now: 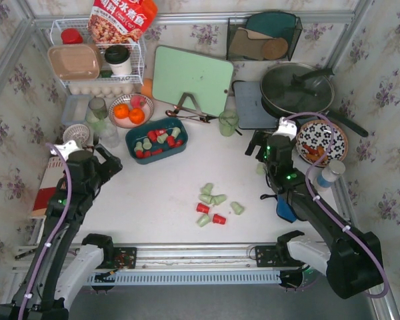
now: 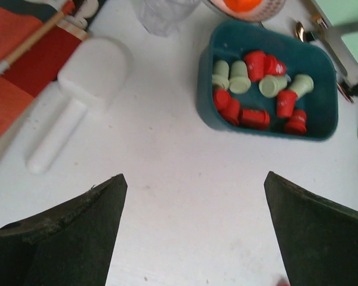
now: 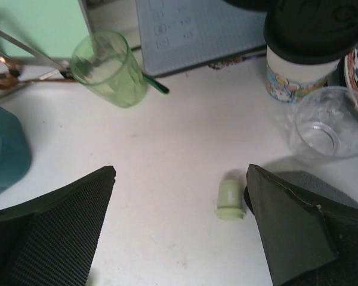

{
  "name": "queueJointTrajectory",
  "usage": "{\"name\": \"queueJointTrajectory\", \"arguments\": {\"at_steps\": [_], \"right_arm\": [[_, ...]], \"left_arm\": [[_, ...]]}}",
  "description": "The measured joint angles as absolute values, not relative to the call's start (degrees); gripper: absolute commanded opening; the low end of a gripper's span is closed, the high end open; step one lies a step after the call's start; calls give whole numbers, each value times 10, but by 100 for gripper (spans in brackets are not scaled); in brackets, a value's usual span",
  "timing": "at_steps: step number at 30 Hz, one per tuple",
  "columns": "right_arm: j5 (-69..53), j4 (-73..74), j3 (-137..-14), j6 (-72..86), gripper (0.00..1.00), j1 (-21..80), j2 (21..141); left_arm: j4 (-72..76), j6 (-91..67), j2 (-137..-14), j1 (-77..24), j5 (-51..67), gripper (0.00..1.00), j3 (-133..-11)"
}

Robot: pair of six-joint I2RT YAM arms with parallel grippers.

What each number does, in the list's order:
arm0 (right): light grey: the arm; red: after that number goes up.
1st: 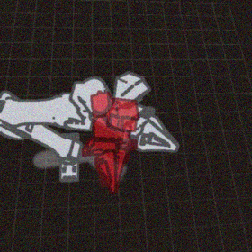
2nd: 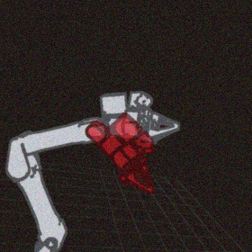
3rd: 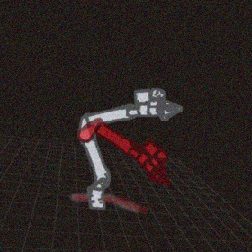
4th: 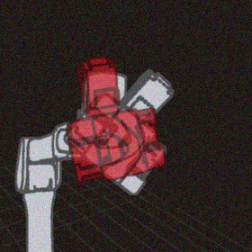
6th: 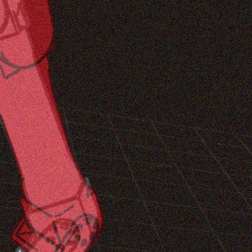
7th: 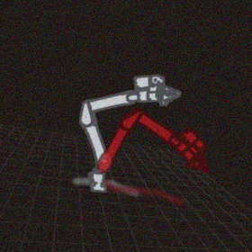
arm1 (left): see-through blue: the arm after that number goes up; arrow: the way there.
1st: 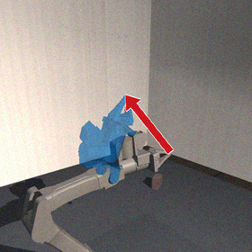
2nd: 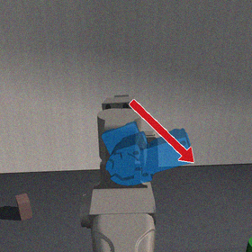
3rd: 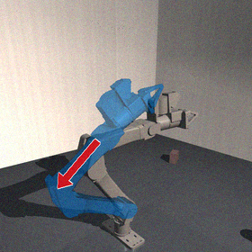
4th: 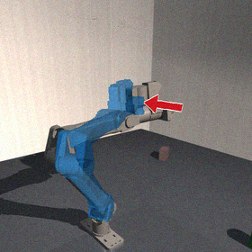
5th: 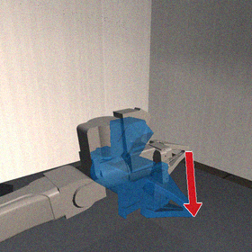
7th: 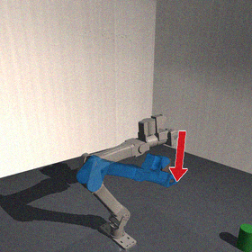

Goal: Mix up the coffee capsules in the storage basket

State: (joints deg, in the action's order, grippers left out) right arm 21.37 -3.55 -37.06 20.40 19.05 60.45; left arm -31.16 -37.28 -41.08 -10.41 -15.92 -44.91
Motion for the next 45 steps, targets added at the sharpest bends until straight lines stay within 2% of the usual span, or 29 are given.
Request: {"name": "queueJointTrajectory", "arguments": {"at_steps": [6, 13, 24, 32, 45], "right_arm": [[198, 29, -368, 206, 99, 190, 605], [103, 28, -297, 203, 93, 196, 571], [74, 0, -272, 209, 92, 355, 612], [73, -5, -263, 207, 92, 419, 616], [63, -18, -242, 207, 89, 453, 629]], "left_arm": [[-356, -376, -392, -105, -100, 100, -443], [-414, -357, -392, -104, -54, 100, -443], [-373, -295, -395, -106, 87, 100, -389], [-329, -286, -366, -106, 104, 100, -330], [-294, -286, -379, -106, 98, 100, -290]]}}
